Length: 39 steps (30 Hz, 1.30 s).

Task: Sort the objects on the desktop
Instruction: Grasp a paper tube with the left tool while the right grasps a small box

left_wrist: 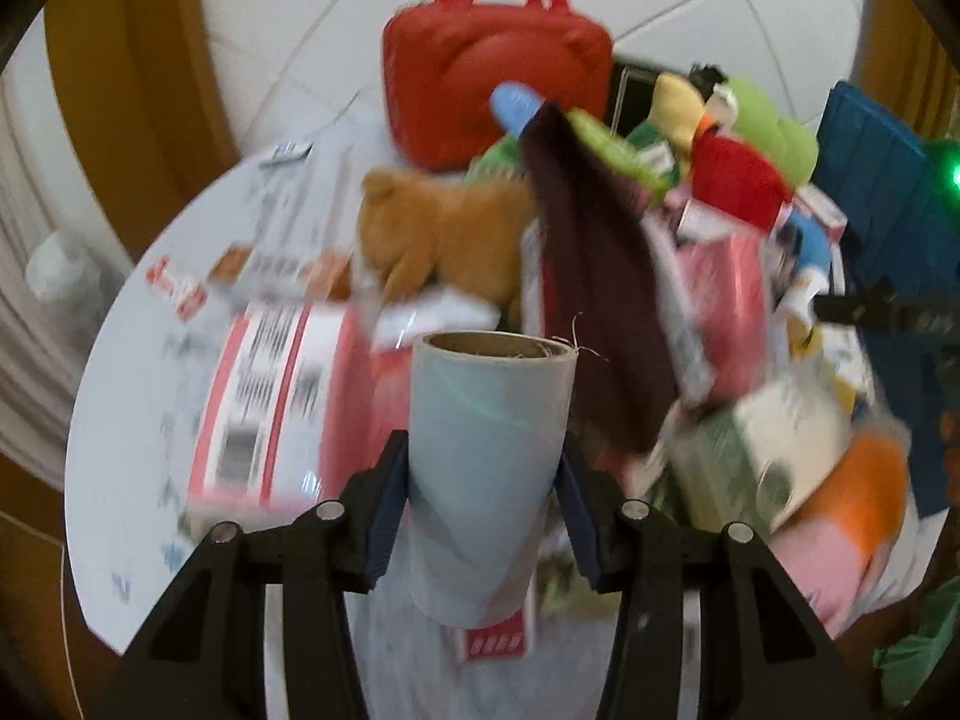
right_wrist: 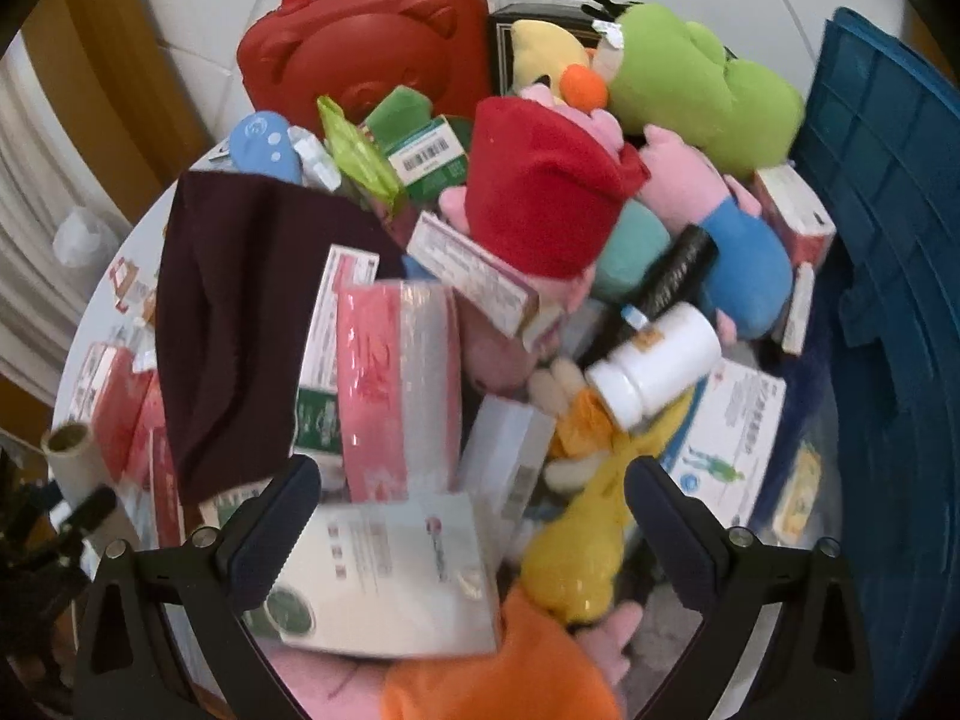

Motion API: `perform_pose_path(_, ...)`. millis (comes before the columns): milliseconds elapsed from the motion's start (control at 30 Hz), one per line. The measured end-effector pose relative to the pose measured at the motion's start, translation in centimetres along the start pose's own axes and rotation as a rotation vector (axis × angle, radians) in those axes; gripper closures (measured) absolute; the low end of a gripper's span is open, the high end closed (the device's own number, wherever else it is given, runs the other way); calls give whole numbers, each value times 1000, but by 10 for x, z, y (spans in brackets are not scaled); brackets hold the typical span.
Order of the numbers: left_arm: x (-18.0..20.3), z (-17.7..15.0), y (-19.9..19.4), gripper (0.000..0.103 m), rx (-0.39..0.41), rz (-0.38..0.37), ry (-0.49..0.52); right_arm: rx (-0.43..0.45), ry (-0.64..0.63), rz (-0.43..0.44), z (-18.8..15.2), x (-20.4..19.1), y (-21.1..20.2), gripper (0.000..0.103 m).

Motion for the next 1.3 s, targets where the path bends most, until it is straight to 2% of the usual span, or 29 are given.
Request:
perform_pose_path(33, 5, 9, 0, 56, 10, -4, 2, 3, -3, -6, 5, 2, 2, 3)
perform_pose_path(100, 16, 22, -1, 56, 19, -21, 2, 19, 4, -9, 17, 7, 5, 16)
perform_pose_path(133, 22, 29, -1, 56, 22, -33, 1, 20, 12, -4, 22, 11, 6, 18)
perform_pose_path(300, 55, 69, 9, 56, 37, -83, -3, 34, 37, 1, 47, 33, 17, 18)
perform_pose_path(467, 78, 90, 22, 56, 26, -105, 11, -6, 43, 44, 58, 45, 46, 18)
perform_pose_path(533, 84, 91, 28, 56, 13, -104, 15, -18, 44, 55, 61, 48, 56, 31)
perform_pose_path(567, 85, 91, 30, 56, 6, -102, 15, -22, 45, 68, 62, 49, 59, 54)
perform_pose_path(600, 87, 91, 32, 56, -1, -101, 14, -31, 48, 91, 62, 48, 62, 70)
perform_pose_path(633, 89, 91, 33, 56, -6, -99, 13, -44, 43, 125, 60, 45, 65, 72)
perform_pose_path(733, 93, 93, 27, 56, 3, -98, 11, -25, -8, 113, 57, 35, 59, 83)
perform_pose_path(967, 110, 102, -15, 56, 76, -123, 13, 97, -85, 114, 51, 12, -9, 86)
perform_pose_path(1133, 134, 114, -66, 56, 166, -158, 30, 219, -121, 95, 52, 4, -80, 86)
perform_pose_path(1300, 173, 125, -124, 56, 265, -213, 65, 351, -99, 24, 32, 18, -167, 86)
Point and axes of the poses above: each gripper's, at about its wrist camera, not at the fingertips, and y roughly the way its jaws point, x to its right, z to its top, the point moved 6 cm from there along y, roughly the way its jaws point, and after that the axes turned 13 degrees about z, right-handed, at the moved point
